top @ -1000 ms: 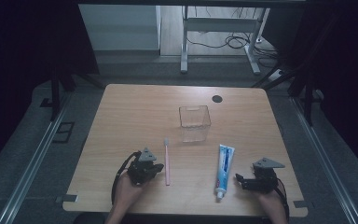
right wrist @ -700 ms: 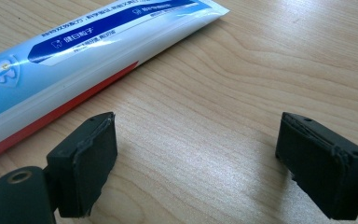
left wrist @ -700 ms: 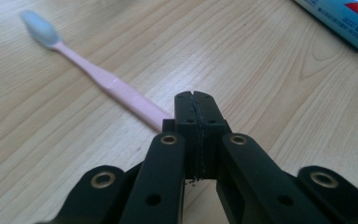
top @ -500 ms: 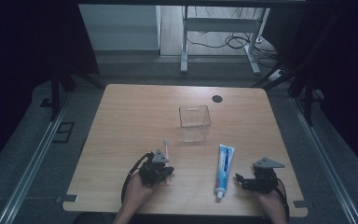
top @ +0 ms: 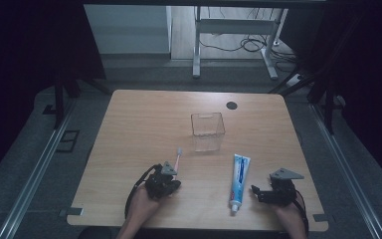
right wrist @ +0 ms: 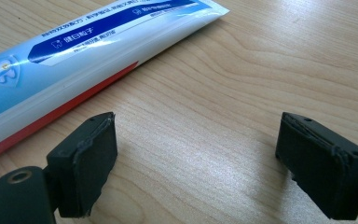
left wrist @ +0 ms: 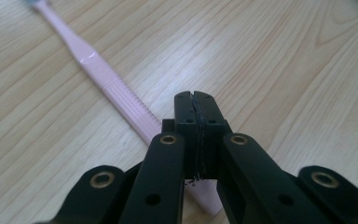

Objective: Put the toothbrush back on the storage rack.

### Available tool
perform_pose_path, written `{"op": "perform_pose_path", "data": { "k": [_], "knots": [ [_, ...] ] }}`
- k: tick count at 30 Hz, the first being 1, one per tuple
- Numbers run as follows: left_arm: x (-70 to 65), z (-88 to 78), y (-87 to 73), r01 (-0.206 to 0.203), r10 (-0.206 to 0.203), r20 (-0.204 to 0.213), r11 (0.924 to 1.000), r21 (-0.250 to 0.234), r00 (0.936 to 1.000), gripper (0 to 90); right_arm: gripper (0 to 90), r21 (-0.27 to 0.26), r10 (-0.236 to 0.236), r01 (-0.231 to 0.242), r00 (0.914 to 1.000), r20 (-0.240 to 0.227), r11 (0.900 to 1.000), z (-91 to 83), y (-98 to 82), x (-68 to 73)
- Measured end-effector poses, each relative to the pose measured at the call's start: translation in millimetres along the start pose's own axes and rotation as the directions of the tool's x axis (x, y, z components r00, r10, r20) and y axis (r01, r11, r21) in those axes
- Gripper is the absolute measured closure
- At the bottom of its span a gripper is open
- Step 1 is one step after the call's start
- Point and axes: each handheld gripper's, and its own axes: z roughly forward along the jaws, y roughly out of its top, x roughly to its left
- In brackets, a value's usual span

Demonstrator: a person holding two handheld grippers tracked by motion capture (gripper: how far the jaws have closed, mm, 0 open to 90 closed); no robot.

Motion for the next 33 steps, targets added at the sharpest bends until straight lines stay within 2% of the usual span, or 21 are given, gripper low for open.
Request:
{"op": "perform_pose_path", "data": {
  "k": [2, 14, 33],
  "knots": [
    [3.7, -2.7, -2.9, 0.014, -0.014, 0.002, 0.9999, 0.0, 0.9999, 88.6, 12.4, 0.0, 0.002, -0.002, 1.0, 0.001, 1.0, 0.0, 0.1, 0.1],
    [23.4, -15.7, -14.2, 0.037, -0.036, -0.035, 0.9992, 0.014, 0.9987, 87.9, 12.4, 0.0, 0.002, -0.002, 1.0, 0.001, 1.0, 0.0, 0.1, 0.1],
    [41.8, -24.7, -22.3, 0.059, -0.058, -0.072, 0.9981, 0.014, 0.9957, 87.3, 12.4, 0.001, 0.003, -0.003, 1.0, 0.001, 1.0, -0.1, 0.0, 0.2]
  ]
}}
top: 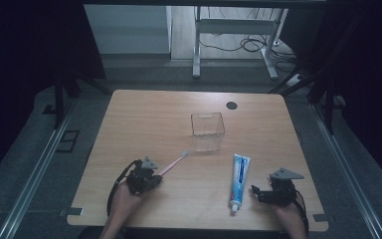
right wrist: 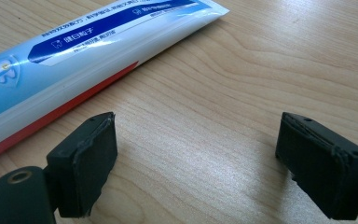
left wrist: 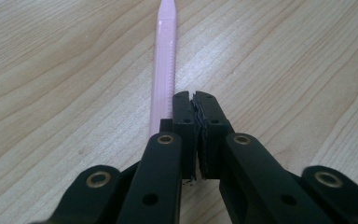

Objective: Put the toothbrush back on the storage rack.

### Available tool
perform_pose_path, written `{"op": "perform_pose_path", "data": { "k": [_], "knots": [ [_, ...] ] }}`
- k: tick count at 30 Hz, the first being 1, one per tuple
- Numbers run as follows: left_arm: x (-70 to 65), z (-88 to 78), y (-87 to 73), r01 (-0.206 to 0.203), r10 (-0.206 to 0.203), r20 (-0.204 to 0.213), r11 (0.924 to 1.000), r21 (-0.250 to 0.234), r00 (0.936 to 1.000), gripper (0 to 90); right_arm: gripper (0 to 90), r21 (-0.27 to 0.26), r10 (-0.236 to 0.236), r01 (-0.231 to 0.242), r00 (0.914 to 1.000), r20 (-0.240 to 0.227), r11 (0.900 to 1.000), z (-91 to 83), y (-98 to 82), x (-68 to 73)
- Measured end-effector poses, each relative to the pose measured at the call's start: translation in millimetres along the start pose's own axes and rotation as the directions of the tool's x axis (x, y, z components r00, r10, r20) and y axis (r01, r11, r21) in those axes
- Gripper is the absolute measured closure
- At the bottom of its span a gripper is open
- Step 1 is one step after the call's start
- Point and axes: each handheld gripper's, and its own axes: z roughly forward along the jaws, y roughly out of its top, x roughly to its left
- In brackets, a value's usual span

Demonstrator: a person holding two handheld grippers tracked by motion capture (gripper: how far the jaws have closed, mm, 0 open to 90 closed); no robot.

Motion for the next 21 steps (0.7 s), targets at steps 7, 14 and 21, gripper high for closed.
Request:
{"op": "perform_pose_path", "data": {
  "k": [7, 14, 21],
  "knots": [
    [-0.3, -5.2, 1.2, -0.003, 0.003, 0.009, 1.0, 0.001, 1.0, 86.8, 12.4, 0.0, -0.002, 0.002, 1.0, -0.001, 1.0, 0.0, 0.0, -0.1],
    [5.5, -18.3, 9.9, -0.013, 0.013, -0.016, 0.9996, 0.025, 0.9998, 84.9, 12.4, -0.001, -0.003, 0.003, 1.0, -0.001, 1.0, 0.1, 0.0, -0.2],
    [15.5, -20.2, 18.9, -0.017, 0.02, -0.026, 0.9949, 0.099, 0.9995, 83.9, 12.5, -0.001, -0.003, 0.003, 1.0, -0.001, 1.0, 0.1, 0.0, -0.2]
  ]
}}
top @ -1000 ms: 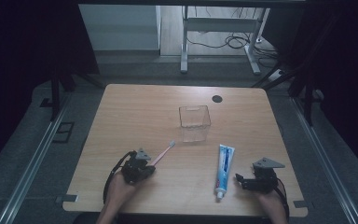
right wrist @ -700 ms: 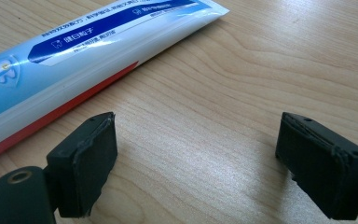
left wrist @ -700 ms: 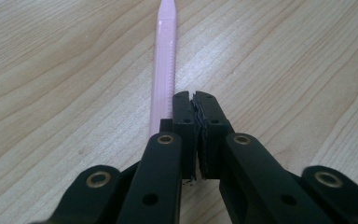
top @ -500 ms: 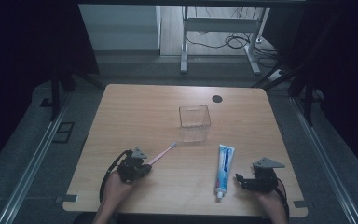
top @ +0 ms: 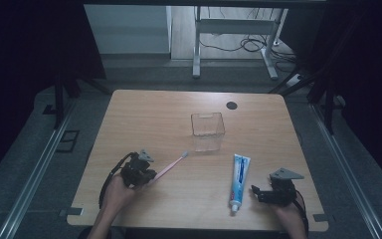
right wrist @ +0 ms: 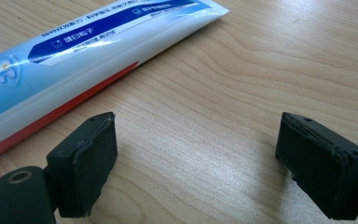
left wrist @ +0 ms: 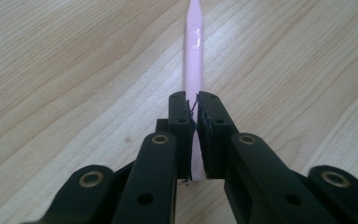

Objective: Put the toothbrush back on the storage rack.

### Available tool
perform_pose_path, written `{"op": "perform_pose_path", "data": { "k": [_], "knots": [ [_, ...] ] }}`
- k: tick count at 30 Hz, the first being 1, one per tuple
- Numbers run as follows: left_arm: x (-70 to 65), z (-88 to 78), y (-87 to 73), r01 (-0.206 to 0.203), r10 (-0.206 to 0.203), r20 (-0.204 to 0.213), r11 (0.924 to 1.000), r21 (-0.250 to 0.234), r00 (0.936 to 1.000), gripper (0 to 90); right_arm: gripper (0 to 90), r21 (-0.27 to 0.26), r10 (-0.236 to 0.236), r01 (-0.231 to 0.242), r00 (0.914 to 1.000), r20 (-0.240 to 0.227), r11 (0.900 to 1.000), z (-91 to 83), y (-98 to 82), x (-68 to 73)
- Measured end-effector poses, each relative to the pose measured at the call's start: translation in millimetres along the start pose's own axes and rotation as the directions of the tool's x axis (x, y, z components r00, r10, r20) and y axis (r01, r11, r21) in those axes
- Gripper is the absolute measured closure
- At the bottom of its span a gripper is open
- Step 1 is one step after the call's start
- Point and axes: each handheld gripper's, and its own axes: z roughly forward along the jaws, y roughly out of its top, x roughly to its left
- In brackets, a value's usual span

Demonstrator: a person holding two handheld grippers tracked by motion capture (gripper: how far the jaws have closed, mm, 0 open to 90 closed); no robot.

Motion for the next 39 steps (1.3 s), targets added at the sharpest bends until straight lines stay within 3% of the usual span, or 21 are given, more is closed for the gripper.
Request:
{"op": "perform_pose_path", "data": {
  "k": [11, 16, 23, 39],
  "knots": [
    [3.8, 10.2, 20.0, -0.019, 0.017, 0.021, 0.9945, 0.103, 0.9996, 81.8, 12.5, 0.001, 0.002, -0.002, 1.0, 0.0, 1.0, -0.1, 0.0, 0.1],
    [1.9, 16.9, 35.4, -0.043, 0.038, 0.034, 0.9866, 0.158, 0.9987, 80.0, 12.5, 0.001, 0.002, -0.002, 1.0, 0.001, 1.0, -0.1, 0.0, 0.1],
    [0.6, 25.6, 49.7, -0.041, 0.031, 0.049, 0.9777, 0.206, 0.9983, 78.5, 12.5, 0.001, 0.001, -0.001, 1.0, 0.001, 1.0, -0.1, 0.0, 0.0],
    [-1.1, 45.9, 72.7, -0.036, 0.028, 0.033, 0.9539, 0.298, 0.9991, 71.2, 12.5, 0.001, 0.002, -0.002, 1.0, 0.0, 1.0, -0.2, -0.1, 0.0]
  ]
}}
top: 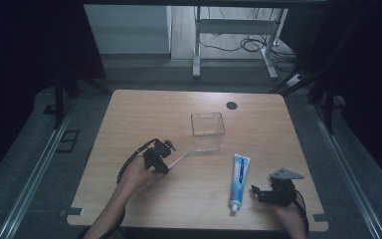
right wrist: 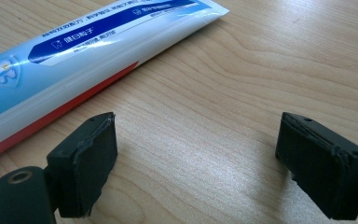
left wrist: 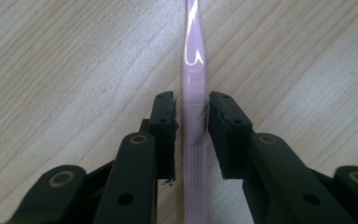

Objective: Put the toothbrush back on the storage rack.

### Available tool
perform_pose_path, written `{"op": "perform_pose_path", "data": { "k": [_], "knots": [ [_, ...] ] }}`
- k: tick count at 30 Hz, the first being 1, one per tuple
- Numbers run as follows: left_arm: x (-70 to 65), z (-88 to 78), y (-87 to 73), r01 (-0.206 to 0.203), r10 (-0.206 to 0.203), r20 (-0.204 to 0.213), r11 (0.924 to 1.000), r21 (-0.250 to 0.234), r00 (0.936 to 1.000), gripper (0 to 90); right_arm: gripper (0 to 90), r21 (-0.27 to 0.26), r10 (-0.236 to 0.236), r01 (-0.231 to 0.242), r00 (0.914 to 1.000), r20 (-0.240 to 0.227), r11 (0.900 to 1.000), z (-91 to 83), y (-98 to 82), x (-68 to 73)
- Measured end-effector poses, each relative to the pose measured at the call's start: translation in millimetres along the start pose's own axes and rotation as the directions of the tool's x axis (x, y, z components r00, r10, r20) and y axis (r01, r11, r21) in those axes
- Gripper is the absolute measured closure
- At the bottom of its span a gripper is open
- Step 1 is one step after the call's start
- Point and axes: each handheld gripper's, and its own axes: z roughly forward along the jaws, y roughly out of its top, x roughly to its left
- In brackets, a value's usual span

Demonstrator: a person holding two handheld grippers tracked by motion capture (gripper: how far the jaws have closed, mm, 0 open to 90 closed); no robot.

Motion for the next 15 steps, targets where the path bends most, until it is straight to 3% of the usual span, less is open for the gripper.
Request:
{"op": "perform_pose_path", "data": {
  "k": [15],
  "knots": [
    [-3.6, 3.1, 15.1, 0.01, -0.008, -0.029, 0.9989, 0.047, 0.9996, 77.8, 12.5, 0.0, 0.0, 0.0, 1.0, 0.0, 1.0, 0.0, 0.0, 0.0]
  ]
}}
